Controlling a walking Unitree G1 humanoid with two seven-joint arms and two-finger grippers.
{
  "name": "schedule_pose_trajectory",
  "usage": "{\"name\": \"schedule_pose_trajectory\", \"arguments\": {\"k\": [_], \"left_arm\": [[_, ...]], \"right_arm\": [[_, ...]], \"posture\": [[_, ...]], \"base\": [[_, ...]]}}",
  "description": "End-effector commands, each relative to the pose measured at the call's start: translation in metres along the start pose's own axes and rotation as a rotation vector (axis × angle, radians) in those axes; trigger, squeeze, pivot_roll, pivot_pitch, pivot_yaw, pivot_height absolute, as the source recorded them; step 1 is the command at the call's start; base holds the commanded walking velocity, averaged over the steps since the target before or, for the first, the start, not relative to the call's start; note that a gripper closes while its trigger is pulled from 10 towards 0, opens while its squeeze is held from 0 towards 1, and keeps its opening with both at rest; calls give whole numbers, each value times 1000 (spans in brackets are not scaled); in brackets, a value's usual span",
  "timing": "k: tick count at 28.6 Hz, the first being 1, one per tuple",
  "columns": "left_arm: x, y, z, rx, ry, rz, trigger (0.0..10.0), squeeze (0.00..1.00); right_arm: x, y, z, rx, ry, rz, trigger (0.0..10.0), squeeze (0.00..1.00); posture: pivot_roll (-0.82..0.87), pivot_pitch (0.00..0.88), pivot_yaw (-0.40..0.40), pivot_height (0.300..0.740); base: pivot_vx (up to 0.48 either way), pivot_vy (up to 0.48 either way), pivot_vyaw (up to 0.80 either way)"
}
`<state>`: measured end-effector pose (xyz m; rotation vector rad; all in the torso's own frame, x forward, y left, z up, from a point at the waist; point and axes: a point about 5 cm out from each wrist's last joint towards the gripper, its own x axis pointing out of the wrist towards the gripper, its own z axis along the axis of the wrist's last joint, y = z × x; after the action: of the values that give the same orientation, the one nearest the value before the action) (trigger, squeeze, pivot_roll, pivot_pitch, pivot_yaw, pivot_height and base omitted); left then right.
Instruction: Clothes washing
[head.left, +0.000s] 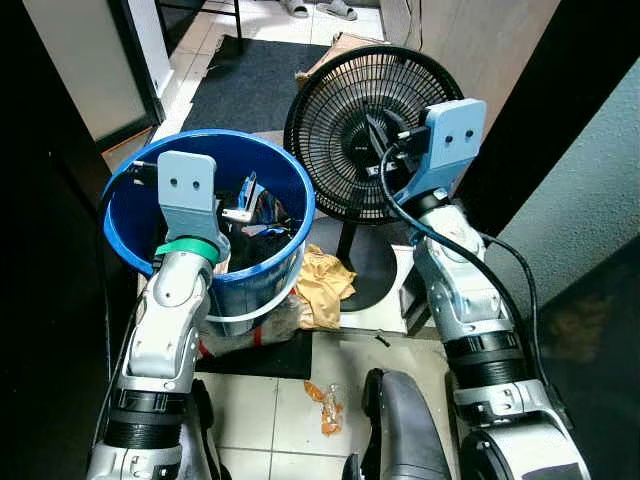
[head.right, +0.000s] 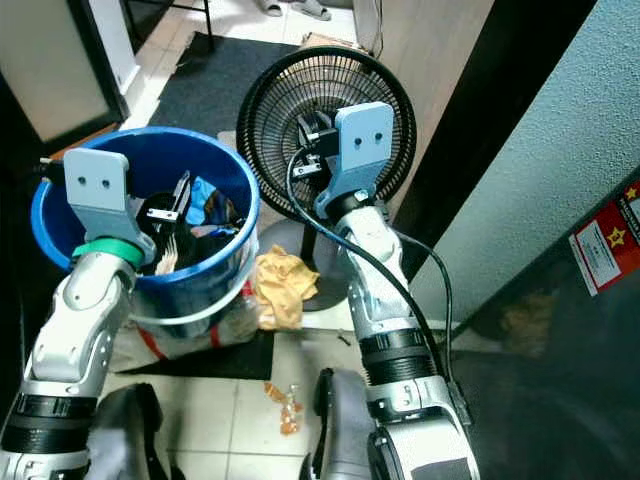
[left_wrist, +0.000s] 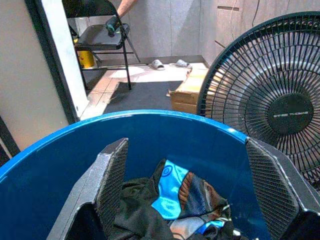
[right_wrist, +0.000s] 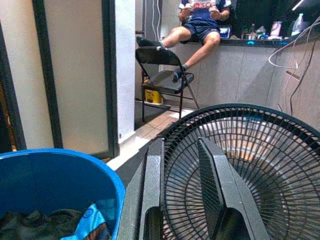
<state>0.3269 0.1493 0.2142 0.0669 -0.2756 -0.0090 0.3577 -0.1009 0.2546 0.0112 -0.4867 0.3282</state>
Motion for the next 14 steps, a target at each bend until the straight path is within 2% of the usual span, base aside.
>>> {"name": "schedule_pose_trajectory", "arguments": {"k": [1, 7, 11, 13, 14], "left_arm": [[0, 0, -1, -2, 15, -3, 10000, 0], [0, -2, -1, -6, 19, -21, 10000, 0], [-3, -6, -2, -4, 28, -38, 10000, 0], [-5, -9, -5, -5, 42, -43, 10000, 0], [-5, -9, -5, -5, 42, -43, 10000, 0]], "right_arm": [[-3, 1, -2, 17, 12, 8, 10000, 0], [-8, 17, -16, 68, 89, 21, 10000, 0], [-13, 24, -23, 68, 119, 56, 10000, 0], [-21, 31, -34, 1, 181, 149, 10000, 0], [-21, 31, -34, 1, 181, 149, 10000, 0]], "posture": [[23, 87, -29, 390], [31, 94, -28, 390], [27, 104, -27, 390], [20, 111, -26, 390], [20, 111, -26, 390]], "base": [[0, 0, 0], [0, 0, 0], [0, 0, 0], [0, 0, 0], [0, 0, 0]]}}
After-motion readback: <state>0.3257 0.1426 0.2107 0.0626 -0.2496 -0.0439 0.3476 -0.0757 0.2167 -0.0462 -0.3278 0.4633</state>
